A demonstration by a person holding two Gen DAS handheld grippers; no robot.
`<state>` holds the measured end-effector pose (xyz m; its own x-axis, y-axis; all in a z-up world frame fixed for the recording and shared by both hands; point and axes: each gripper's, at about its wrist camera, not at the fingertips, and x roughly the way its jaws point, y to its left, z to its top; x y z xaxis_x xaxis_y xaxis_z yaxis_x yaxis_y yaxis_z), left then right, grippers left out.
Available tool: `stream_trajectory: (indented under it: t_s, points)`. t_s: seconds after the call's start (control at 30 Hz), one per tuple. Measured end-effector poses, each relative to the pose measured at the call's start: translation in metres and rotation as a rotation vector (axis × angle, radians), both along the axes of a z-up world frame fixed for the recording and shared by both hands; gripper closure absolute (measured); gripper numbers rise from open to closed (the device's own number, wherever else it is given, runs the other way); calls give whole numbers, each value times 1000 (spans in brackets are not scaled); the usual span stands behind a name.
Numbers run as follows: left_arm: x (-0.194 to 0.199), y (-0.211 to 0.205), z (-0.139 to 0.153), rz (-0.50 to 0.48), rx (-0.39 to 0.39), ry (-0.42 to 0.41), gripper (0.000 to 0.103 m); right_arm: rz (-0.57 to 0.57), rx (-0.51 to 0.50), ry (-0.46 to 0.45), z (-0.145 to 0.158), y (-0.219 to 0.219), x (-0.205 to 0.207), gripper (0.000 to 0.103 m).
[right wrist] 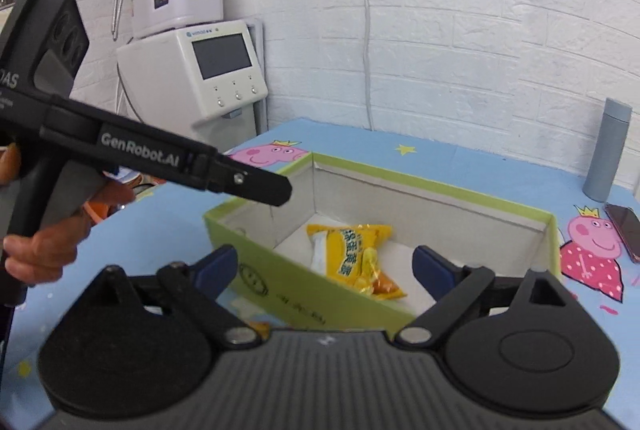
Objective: Organize snacks
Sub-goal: 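Move the left gripper back to the yellow bread bag in the pile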
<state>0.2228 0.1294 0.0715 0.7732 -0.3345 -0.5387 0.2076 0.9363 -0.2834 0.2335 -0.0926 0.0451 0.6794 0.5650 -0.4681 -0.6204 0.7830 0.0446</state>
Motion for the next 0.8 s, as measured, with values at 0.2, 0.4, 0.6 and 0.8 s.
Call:
stream_trajectory:
  t_s: [0.2, 0.4, 0.6, 0.8]
  points:
    - [-100, -10, -20, -43, -47, 22, 57, -35, 63, 79, -23, -34, -100, 9]
    - [-166, -41, -55, -103, -94, 100, 59, -67, 65, 204, -65, -35, -160, 10]
    - [-174, -60, -78, -69, -92, 176, 63, -36, 8, 165, -75, -25, -173, 10]
    - [-167, -58, -85, 2, -76, 194, 63, 24, -46, 143, -81, -8, -166, 9]
